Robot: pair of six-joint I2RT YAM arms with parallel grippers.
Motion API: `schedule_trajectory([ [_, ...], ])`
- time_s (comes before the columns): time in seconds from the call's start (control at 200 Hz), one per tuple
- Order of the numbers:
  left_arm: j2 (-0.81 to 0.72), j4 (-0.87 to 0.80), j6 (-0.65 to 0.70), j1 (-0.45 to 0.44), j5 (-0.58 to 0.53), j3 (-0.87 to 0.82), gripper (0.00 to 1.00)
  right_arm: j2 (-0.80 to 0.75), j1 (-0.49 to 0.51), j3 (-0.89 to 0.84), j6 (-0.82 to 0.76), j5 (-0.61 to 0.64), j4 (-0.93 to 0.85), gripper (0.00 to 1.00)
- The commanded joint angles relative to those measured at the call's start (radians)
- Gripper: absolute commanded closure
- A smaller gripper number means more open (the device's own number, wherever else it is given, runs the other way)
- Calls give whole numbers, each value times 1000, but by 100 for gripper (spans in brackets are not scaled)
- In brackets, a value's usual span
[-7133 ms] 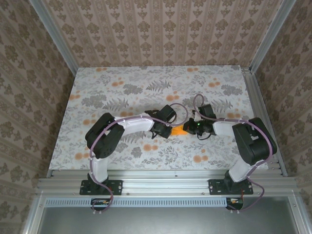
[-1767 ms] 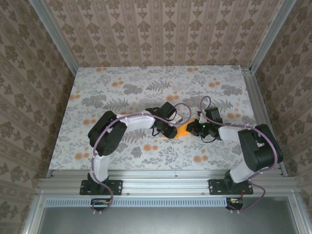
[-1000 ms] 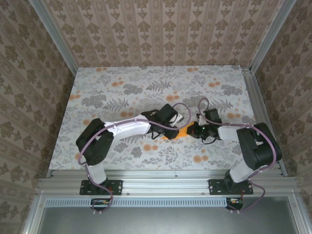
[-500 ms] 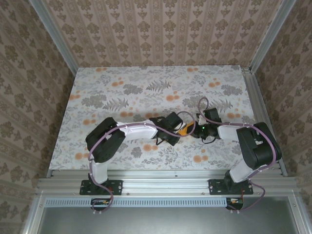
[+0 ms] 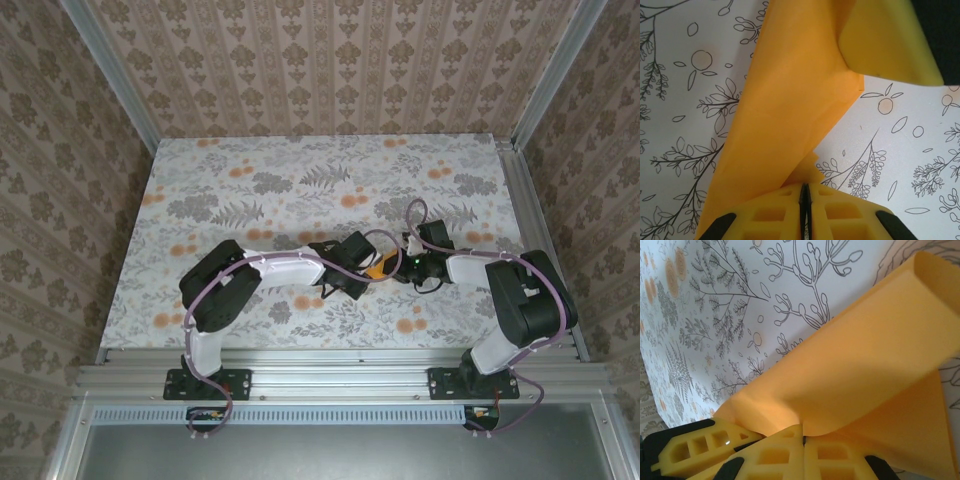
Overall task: Fold a paper plane with a square sheet of paper (pick it up from the middle)
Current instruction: Fold the wing for the fifth time at the center of the table.
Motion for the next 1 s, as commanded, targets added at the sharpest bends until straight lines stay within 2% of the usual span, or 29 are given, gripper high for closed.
schedule_trajectory([
  [0.0,45,8,-18,8,-72,-19,87,-5,4,16,-22,-23,-68,100],
  [0.7,44,6,9,19,-80,-38,87,-51,-1,20,-75,74,-188,100],
  [0.995,38,-1,20,22,-73,-32,87,-20,-5,28,-99,113,-212,100],
])
